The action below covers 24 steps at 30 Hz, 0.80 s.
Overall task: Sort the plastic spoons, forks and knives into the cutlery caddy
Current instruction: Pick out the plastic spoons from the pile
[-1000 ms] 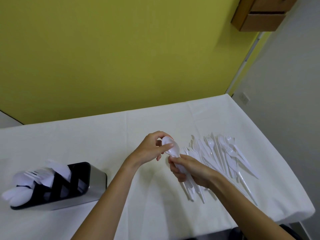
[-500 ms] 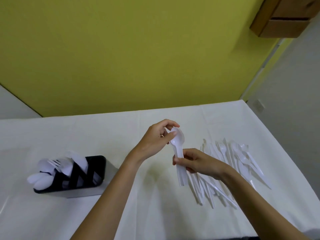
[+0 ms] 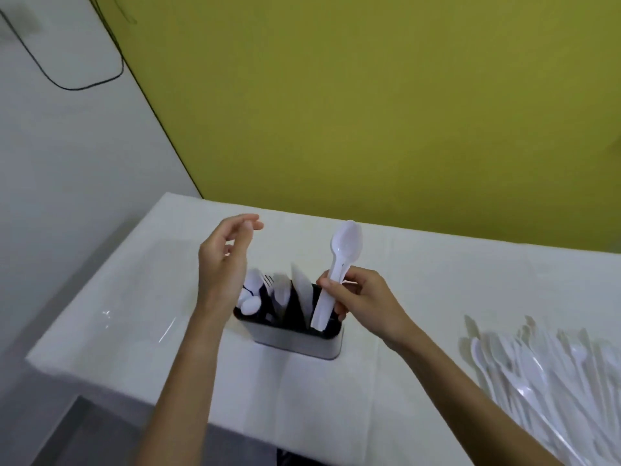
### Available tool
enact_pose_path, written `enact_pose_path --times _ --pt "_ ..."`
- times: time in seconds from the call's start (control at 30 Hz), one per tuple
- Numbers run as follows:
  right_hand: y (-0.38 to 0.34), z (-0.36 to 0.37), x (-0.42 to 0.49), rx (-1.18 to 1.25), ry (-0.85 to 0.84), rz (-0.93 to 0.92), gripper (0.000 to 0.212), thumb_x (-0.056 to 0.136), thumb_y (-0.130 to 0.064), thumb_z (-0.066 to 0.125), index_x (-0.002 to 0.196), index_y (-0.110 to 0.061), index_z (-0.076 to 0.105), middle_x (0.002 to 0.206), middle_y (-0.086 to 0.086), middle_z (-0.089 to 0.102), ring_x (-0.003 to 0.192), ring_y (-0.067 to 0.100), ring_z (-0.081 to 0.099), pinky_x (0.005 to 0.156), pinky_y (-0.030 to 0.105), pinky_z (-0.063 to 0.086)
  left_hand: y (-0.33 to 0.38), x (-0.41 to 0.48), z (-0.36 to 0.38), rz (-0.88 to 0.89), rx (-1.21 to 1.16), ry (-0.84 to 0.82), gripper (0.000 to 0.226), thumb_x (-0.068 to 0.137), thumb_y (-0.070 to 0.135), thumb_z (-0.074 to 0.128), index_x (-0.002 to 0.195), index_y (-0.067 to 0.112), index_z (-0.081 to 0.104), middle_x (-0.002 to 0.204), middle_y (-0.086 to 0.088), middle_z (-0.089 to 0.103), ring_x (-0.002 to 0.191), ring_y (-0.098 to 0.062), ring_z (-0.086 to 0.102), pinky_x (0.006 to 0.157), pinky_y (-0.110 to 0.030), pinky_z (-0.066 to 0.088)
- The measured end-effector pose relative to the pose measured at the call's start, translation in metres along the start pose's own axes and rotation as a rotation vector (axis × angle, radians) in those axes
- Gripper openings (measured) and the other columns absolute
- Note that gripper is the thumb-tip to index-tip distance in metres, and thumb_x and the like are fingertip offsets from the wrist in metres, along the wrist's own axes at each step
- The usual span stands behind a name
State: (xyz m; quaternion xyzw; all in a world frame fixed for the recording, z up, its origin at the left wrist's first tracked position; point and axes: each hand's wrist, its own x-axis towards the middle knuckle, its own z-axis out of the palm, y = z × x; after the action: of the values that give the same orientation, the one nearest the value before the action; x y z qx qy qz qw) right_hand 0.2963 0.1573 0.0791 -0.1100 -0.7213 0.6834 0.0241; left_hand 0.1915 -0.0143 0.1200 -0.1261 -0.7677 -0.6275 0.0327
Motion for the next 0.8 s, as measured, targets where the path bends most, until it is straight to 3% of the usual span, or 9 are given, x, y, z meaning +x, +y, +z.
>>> enact_pose_path --times 0.1,0.23,0.33,0.43,0.53,0.7,0.8 --pt "0.001 0.04 0.012 -0.003 0.077 -0.041 0.008 0.089 -0.017 0.065 0.086 -0.011 0.07 0.077 0.003 0.07 0.054 0.013 0.061 0.056 0.029 0.054 -0.037 0.004 -0.034 -0.159 -0.06 0.059 0.027 0.097 0.029 0.04 0.093 0.028 0.067 0.103 0.007 0.07 0.101 -0.012 0.059 0.085 -0.03 0.041" --pt "0.002 0.079 0.028 -0.12 0.252 -0.085 0.006 0.086 -0.023 0.068 0.083 -0.019 0.07 0.072 -0.001 0.072 0.061 0.017 0.068 0.066 0.04 0.057 -0.084 0.0 -0.046 -0.388 -0.179 -0.01 0.041 0.103 0.037 0.031 0.104 0.017 0.067 0.115 -0.004 0.068 0.116 -0.019 0.058 0.1 -0.036 0.04" --pt "0.0 0.1 0.039 -0.21 0.339 -0.138 0.008 0.084 -0.026 0.069 0.085 -0.017 0.069 0.068 -0.001 0.068 0.062 0.014 0.064 0.063 0.029 0.052 -0.106 -0.006 -0.042 -0.472 -0.283 -0.07 0.049 0.103 0.04 0.026 0.113 0.013 0.065 0.12 -0.003 0.066 0.121 -0.016 0.056 0.106 -0.034 0.038" --pt "-0.001 0.115 0.047 -0.341 0.281 -0.089 0.015 0.086 -0.026 0.066 0.073 -0.02 0.063 0.062 -0.008 0.063 0.062 0.006 0.059 0.058 0.015 0.043 -0.121 -0.009 -0.037 -0.582 -0.365 -0.144 0.059 0.101 0.049 0.022 0.122 0.01 0.061 0.124 -0.004 0.065 0.121 -0.016 0.056 0.111 -0.039 0.036" --pt "-0.001 0.122 0.05 -0.471 0.205 -0.025 0.026 0.09 -0.026 0.06 0.065 -0.019 0.058 0.063 -0.006 0.066 0.065 0.007 0.061 0.062 0.021 0.047 -0.127 -0.011 -0.034 -0.62 -0.415 -0.215 0.068 0.099 0.056 0.015 0.128 0.012 0.058 0.125 -0.007 0.065 0.122 -0.02 0.056 0.111 -0.043 0.035" --pt "-0.001 0.119 0.056 -0.64 0.244 -0.099 0.02 0.084 -0.04 0.065 0.081 -0.019 0.063 0.072 -0.011 0.064 0.069 0.011 0.061 0.068 0.03 0.051 -0.126 -0.016 -0.032 -0.623 -0.518 -0.171 0.071 0.101 0.052 0.01 0.126 0.007 0.059 0.121 -0.007 0.067 0.118 -0.018 0.058 0.104 -0.034 0.04" --pt "-0.001 0.116 0.056 -0.731 0.313 -0.142 0.037 0.084 -0.042 0.065 0.113 -0.021 0.059 0.1 -0.01 0.061 0.076 0.007 0.056 0.067 0.028 0.048 -0.127 -0.019 -0.031 -0.643 -0.581 -0.151 0.074 0.099 0.055 0.008 0.128 0.008 0.058 0.125 -0.008 0.065 0.119 -0.018 0.057 0.097 -0.028 0.043"
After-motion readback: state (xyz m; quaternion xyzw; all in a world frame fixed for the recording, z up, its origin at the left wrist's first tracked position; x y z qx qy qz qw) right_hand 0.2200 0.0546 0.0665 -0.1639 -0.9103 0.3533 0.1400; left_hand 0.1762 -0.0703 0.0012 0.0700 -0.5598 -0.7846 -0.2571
